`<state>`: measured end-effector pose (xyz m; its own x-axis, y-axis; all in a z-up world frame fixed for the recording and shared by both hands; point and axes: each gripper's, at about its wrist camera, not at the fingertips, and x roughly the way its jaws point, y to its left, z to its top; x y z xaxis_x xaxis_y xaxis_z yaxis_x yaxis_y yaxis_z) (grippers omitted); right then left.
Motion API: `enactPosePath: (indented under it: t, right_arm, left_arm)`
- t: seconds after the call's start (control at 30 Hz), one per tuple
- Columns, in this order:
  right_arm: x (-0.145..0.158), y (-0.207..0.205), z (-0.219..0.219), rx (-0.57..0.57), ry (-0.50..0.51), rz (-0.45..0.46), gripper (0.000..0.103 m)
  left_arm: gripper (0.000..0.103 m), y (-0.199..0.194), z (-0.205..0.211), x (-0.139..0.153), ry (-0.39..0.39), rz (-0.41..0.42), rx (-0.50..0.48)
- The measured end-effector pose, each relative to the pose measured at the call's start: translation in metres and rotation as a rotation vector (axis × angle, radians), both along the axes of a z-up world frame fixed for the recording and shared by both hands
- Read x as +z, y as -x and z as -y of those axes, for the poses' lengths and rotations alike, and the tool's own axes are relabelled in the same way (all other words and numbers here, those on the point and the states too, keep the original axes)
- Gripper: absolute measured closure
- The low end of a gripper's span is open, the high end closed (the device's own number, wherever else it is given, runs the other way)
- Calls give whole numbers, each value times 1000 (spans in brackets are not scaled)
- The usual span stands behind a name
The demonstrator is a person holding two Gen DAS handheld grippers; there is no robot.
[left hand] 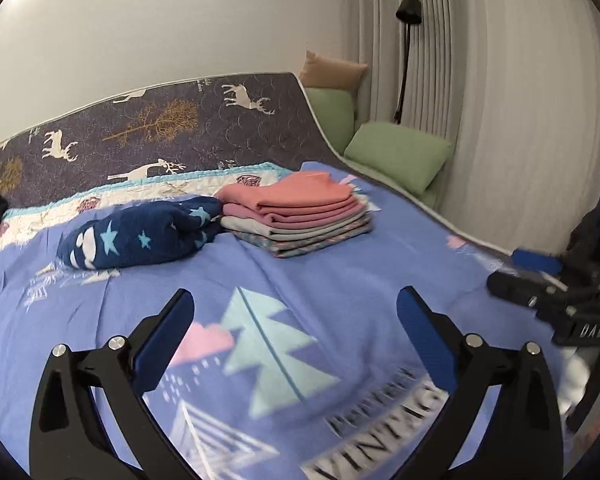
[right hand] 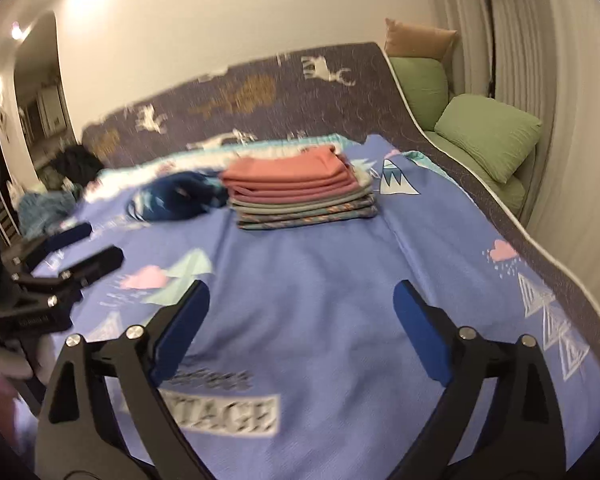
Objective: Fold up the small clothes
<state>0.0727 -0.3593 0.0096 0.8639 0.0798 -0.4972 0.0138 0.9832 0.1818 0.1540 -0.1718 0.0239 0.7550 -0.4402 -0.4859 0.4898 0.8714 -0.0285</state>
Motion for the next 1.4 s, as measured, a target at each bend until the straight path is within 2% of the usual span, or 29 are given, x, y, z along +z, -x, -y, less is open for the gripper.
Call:
enactPosePath:
  t: [0.13,0.27,0.33,0.43,0.6,0.73,0.87,1.03,1.4]
  right_arm:
    - [0,36,-10,-31,-48,-4,8]
    - [3,57,-16,-48,-71,-11,8]
    - [7,65,-19,-59,-70,-10,8]
    - [17,78,-27,-100,-8,13,8]
    - [27,98,-38,-113,27,49,8]
    - [33,108,-44,-116,37,73,8]
    - [36,115,-51,-114,50,87,7]
    - [39,119,-53,-110,59,93,7]
    - [37,122,-48,-129,58,84,7]
  left_arm:
    - [2,26,-2,-1,-16,-86,-12]
    - [2,51,-6,1,-65,-61,61]
    - [2,60,-10,5,-49,-57,60]
    - [2,72,-16,12,-24,-42,59]
    - [2,92,-23,21,-28,-6,86]
    - [2,100,-32,26,0,3,99]
    - [2,105,-33,29,-14,10,119]
    - [2,108,-34,30,-4,11,114]
    - [2,114,-24,29,-32,25,95]
